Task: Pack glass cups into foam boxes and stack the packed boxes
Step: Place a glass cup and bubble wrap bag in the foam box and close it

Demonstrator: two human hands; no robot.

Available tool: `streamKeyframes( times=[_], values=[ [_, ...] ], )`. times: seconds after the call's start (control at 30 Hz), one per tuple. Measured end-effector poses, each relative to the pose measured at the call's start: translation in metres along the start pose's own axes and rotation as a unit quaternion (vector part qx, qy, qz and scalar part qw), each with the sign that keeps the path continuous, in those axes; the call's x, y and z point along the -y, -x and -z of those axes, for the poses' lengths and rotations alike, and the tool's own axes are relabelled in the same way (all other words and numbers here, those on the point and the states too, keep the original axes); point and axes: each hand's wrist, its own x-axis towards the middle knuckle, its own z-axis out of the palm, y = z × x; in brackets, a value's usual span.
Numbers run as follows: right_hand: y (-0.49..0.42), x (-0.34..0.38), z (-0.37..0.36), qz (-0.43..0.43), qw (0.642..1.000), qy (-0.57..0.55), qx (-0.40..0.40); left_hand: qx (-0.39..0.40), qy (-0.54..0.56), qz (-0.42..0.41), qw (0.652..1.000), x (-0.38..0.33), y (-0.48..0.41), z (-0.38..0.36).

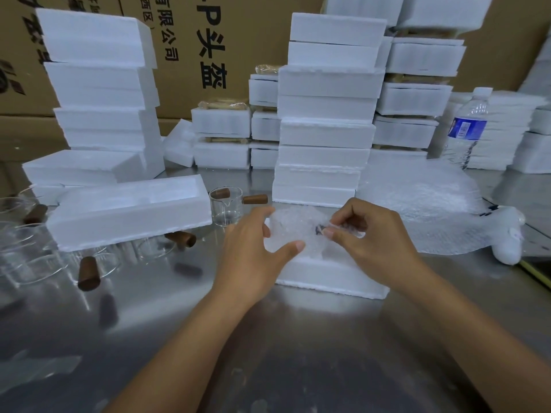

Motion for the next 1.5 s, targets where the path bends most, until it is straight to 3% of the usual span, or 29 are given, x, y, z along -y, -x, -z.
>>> streamKeyframes(
  times=[0.23,0.57,0.73,0.8,0.9,1.0,1.07,1.2,1.5],
  values=[
    [-0.002,-0.006,0.002,-0.017,0.998,0.035,0.059,0.025,-0.006,0.004,1.000,0.001,-0.002,0.005],
    [-0.002,-0.009,0.000,-0.058,0.997,0.054,-0.003,0.039,-0.043,-0.031,0.998,0.002,-0.001,0.006],
    [-0.004,-0.010,0.005,-0.080,0.995,0.049,0.029,0.053,-0.050,-0.037,0.997,0.000,-0.002,0.010],
    [-0.006,-0.010,0.011,-0.084,0.994,0.032,0.069,0.028,-0.024,-0.048,0.998,-0.004,-0.003,0.013],
    [-0.010,-0.011,0.015,-0.097,0.993,-0.030,0.057,-0.108,0.004,-0.087,0.990,-0.007,-0.005,0.020],
    [-0.010,-0.017,0.013,-0.119,0.991,-0.002,-0.061,-0.232,-0.103,-0.082,0.964,-0.001,-0.008,0.030],
    [-0.010,-0.023,0.013,-0.155,0.981,0.075,-0.091,-0.243,-0.202,-0.038,0.948,0.005,-0.010,0.034],
    [-0.012,-0.032,0.016,-0.290,0.955,0.062,-0.027,-0.167,-0.310,0.072,0.933,0.012,-0.009,0.036],
    [-0.014,-0.043,0.015,-0.356,0.932,-0.059,-0.035,-0.193,-0.342,0.070,0.917,0.011,-0.010,0.040]
  ],
)
